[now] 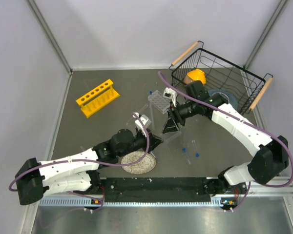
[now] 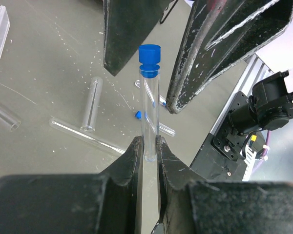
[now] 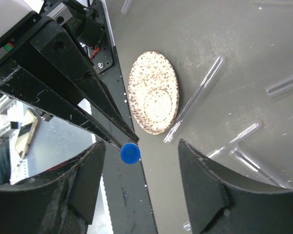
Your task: Organize the chemistry lab equipment
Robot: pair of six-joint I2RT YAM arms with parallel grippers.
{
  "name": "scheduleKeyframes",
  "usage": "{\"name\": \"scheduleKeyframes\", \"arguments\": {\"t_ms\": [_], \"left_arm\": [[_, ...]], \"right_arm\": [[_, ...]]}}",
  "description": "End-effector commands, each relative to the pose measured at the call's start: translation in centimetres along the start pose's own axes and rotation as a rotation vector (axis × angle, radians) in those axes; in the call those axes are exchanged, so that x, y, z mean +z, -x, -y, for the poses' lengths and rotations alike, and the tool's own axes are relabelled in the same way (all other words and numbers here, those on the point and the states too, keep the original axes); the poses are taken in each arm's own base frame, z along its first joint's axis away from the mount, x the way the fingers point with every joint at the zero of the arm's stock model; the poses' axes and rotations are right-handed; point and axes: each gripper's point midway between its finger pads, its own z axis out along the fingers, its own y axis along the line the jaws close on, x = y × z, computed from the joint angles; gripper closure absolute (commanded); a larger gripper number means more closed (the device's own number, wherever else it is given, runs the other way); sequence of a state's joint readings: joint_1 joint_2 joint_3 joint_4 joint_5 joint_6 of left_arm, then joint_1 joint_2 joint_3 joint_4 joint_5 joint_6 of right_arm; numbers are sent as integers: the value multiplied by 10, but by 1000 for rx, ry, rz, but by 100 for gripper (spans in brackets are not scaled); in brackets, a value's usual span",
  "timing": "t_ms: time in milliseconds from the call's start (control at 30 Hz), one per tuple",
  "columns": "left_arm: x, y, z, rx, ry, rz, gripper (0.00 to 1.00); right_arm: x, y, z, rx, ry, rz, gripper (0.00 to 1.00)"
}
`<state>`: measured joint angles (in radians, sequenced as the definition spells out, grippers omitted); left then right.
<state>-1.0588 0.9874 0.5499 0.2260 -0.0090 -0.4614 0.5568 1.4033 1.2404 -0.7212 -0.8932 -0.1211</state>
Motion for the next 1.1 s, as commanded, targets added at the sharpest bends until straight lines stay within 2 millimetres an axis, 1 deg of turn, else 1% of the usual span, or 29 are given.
{"name": "scheduleKeyframes", "arguments": {"t_ms": [0, 33, 100, 133, 233, 267, 300, 333, 367, 400, 433, 500, 533, 567, 600, 633, 667, 700, 733, 767, 800, 833, 867, 900, 933, 967, 1000, 1033, 1067], "left_arm": [[3, 14, 6, -14, -9, 59, 95], [2, 14, 5, -15, -5, 59, 95], [2, 15, 3, -14, 4, 64, 95], [2, 15, 3, -16, 8, 64, 95], [2, 14, 2, -23, 14, 59, 91], [2, 14, 2, -32, 15, 56, 87], [2, 14, 3, -40, 17, 52, 77], [0, 11, 2, -48, 22, 43, 60], [-3, 16, 4, -63, 16, 57, 50], [-5, 14, 1, -72, 25, 61, 43], [-8, 14, -1, -79, 36, 70, 32], [-19, 20, -4, -89, 46, 106, 23], [-24, 24, -9, -89, 73, 126, 18], [-34, 24, -14, -88, 99, 124, 8], [-40, 26, -18, -88, 124, 131, 3], [-46, 27, -25, -89, 154, 135, 1], [-59, 24, -37, -91, 215, 122, 1], [-65, 22, -44, -93, 245, 117, 1], [-72, 20, -55, -102, 293, 111, 1], [-83, 25, -62, -127, 331, 138, 1], [-93, 13, -79, -139, 404, 98, 1], [-99, 9, -86, -153, 434, 95, 1], [-107, 8, -90, -179, 447, 111, 1], [-113, -1, -96, -190, 473, 84, 1], [-117, -3, -102, -207, 494, 94, 1], [-122, -6, -104, -228, 500, 105, 1], [-125, -6, -107, -240, 512, 117, 1], [-128, -12, -109, -249, 526, 105, 1], [-131, -14, -110, -268, 525, 119, 1]], "right_arm": [[4, 16, -10, -29, 25, 20, 45], [5, 16, -11, -28, 29, 18, 56], [6, 15, -12, -28, 37, 14, 67], [7, 14, -13, -31, 41, 12, 74], [6, 18, -12, -47, 29, 22, 81], [6, 19, -11, -52, 23, 27, 82], [5, 21, -9, -63, 10, 33, 82], [5, 23, -7, -69, 1, 36, 83], [4, 25, -7, -78, -6, 38, 83], [4, 26, -2, -85, -25, 38, 83], [4, 29, 0, -96, -35, 41, 83], [5, 32, 8, -124, -65, 38, 83], [6, 36, 14, -139, -77, 43, 83], [6, 39, 18, -159, -91, 47, 83], [5, 42, 24, -171, -116, 53, 83], [7, 48, 30, -184, -129, 58, 83], [5, 56, 37, -214, -151, 76, 83], [4, 61, 46, -230, -186, 81, 83], [2, 71, 52, -259, -215, 94, 83], [5, 76, 66, -284, -245, 94, 83], [3, 82, 76, -300, -294, 98, 83], [2, 93, 82, -327, -322, 111, 83], [8, 95, 96, -338, -343, 102, 83], [6, 106, 106, -362, -389, 122, 83], [7, 117, 113, -383, -413, 141, 83], [7, 123, 122, -393, -446, 149, 83], [13, 125, 143, -387, -494, 141, 83], [11, 137, 150, -403, -528, 160, 83], [9, 141, 165, -396, -588, 161, 83]]}}
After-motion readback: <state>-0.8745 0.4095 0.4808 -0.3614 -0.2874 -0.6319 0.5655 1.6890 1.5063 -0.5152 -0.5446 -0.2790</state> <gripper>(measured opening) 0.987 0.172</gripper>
